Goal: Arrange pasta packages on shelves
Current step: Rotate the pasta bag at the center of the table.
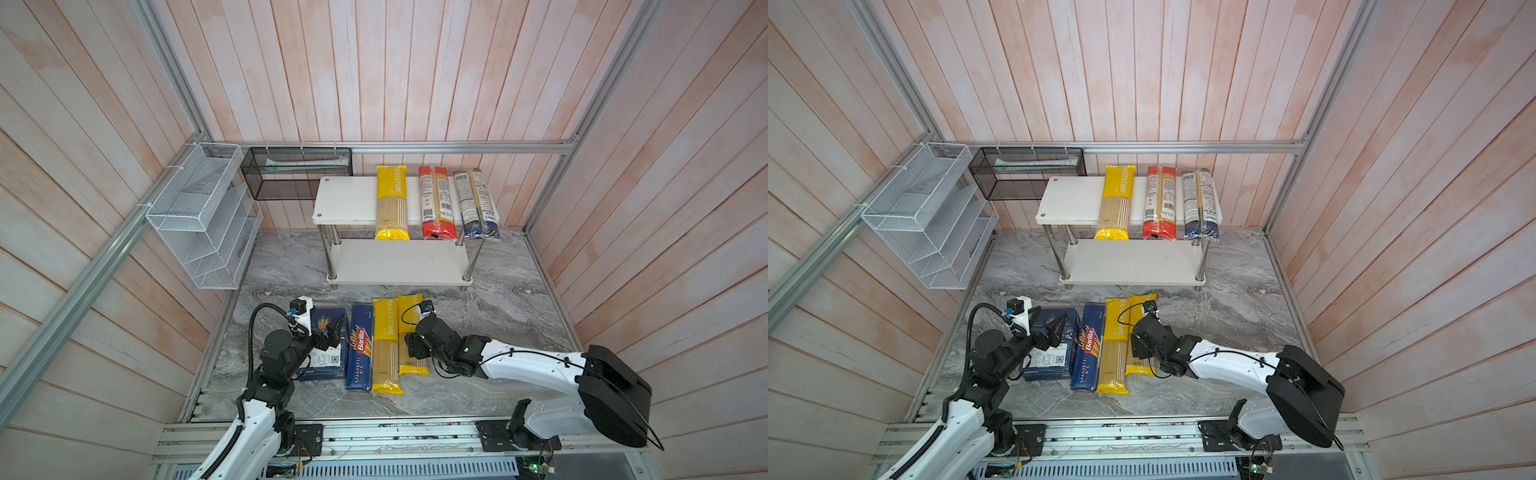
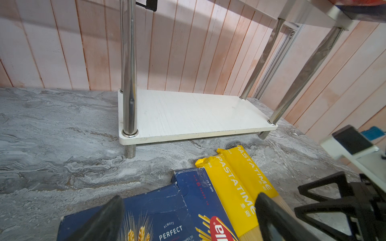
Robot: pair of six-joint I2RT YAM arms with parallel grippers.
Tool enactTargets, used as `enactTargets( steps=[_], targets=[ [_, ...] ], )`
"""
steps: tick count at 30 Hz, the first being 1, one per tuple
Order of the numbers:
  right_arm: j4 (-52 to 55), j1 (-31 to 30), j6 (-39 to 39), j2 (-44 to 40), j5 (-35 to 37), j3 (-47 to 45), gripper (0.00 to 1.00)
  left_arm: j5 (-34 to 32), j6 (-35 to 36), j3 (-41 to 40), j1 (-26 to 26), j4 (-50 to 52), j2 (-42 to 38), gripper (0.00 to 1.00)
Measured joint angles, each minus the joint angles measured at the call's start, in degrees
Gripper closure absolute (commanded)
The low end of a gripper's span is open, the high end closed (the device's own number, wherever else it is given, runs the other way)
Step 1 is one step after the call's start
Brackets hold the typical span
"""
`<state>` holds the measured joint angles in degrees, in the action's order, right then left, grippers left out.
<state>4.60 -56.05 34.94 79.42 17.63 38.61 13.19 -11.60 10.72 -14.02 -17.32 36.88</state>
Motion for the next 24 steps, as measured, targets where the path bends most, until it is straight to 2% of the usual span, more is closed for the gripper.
enactTargets(
  steps=[24],
  targets=[
    [3.65, 0.66, -0.61, 12.41, -1.16, 7.39, 0.21, -0.02, 0.00, 0.00, 0.00, 0.00, -0.26, 0.00]
  ],
)
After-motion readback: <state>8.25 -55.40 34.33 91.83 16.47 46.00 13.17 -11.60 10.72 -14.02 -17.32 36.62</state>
